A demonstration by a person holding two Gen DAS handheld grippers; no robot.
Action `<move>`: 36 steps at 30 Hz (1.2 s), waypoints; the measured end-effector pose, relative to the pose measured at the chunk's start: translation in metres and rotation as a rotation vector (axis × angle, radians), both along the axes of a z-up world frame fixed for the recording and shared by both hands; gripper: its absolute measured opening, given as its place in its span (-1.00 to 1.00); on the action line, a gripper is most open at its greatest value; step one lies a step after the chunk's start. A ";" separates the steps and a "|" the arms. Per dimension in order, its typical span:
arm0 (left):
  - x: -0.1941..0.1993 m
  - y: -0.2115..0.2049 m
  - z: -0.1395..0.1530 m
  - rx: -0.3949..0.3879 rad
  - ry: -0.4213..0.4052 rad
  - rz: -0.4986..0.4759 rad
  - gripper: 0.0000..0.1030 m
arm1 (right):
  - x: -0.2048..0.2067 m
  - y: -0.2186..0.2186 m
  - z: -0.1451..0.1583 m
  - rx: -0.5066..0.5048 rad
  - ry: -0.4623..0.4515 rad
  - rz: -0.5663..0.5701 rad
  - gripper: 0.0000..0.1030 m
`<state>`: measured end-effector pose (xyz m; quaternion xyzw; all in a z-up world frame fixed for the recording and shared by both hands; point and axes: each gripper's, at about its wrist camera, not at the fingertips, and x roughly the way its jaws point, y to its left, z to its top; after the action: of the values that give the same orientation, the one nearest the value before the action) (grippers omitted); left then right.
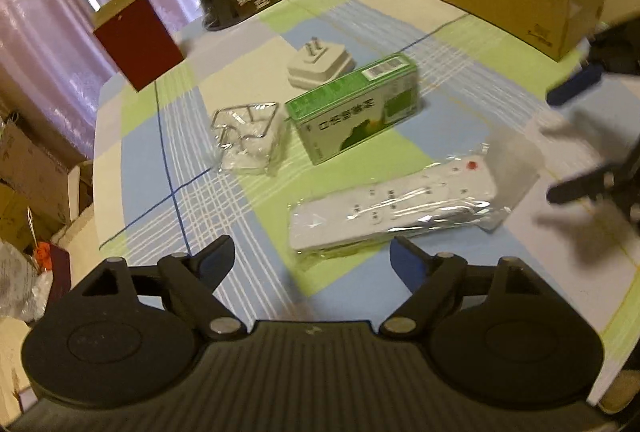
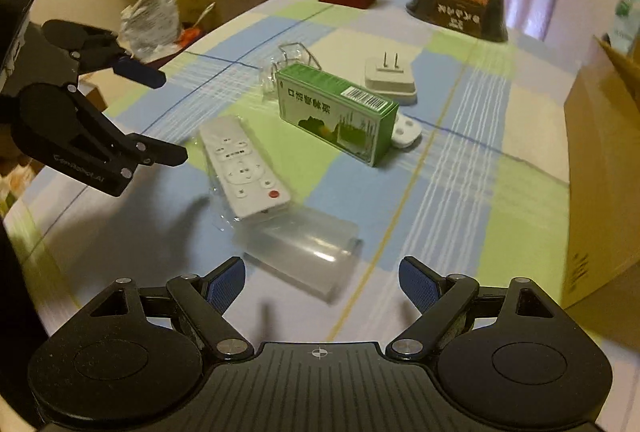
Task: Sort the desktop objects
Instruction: 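Move both tools back over the table items, then grasp the clear plastic cup with the right tool while the left grasps the bagged white remote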
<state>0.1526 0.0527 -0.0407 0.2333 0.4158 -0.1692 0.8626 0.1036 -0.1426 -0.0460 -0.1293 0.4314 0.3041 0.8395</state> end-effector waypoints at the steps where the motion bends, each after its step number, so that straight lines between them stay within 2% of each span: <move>1: 0.002 0.003 -0.001 -0.010 0.003 0.012 0.59 | -0.002 0.003 -0.003 0.003 -0.005 -0.022 0.96; 9: 0.012 0.023 -0.003 -0.090 0.014 0.087 0.61 | -0.010 0.032 -0.024 0.020 -0.020 -0.174 0.98; 14: 0.015 0.029 -0.006 -0.076 0.009 0.063 0.61 | -0.005 0.040 -0.030 0.028 -0.037 -0.248 0.97; 17: 0.016 0.026 -0.007 -0.045 -0.001 -0.029 0.62 | -0.001 0.036 -0.029 0.040 -0.029 -0.259 0.96; 19: 0.015 0.019 -0.008 -0.019 -0.012 -0.143 0.63 | 0.001 0.031 -0.028 0.045 -0.016 -0.251 0.54; 20: 0.014 0.014 -0.009 0.001 -0.017 -0.219 0.64 | 0.002 0.028 -0.028 0.041 -0.006 -0.245 0.42; 21: 0.013 0.008 -0.011 0.022 -0.021 -0.295 0.64 | 0.003 0.026 -0.027 0.037 0.004 -0.238 0.39; 23: 0.012 -0.004 -0.017 0.082 -0.027 -0.439 0.64 | 0.003 0.022 -0.027 0.028 0.007 -0.218 0.37; 27: 0.020 -0.026 -0.027 0.168 -0.002 -0.653 0.64 | 0.003 0.017 -0.027 0.017 0.009 -0.188 0.37; 31: 0.029 -0.043 -0.030 0.177 0.046 -0.807 0.60 | 0.003 0.015 -0.027 0.012 0.006 -0.159 0.37; 33: 0.033 -0.049 -0.032 0.182 0.087 -0.866 0.43 | 0.002 0.015 -0.028 0.009 0.003 -0.147 0.37; 36: 0.040 -0.055 -0.033 0.191 0.138 -0.935 0.33 | 0.001 0.015 -0.030 0.000 -0.005 -0.129 0.37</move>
<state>0.1922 -0.0024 -0.0739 0.4618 0.3362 -0.5152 0.6390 0.1043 -0.1274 -0.0756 -0.1019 0.4368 0.2493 0.8583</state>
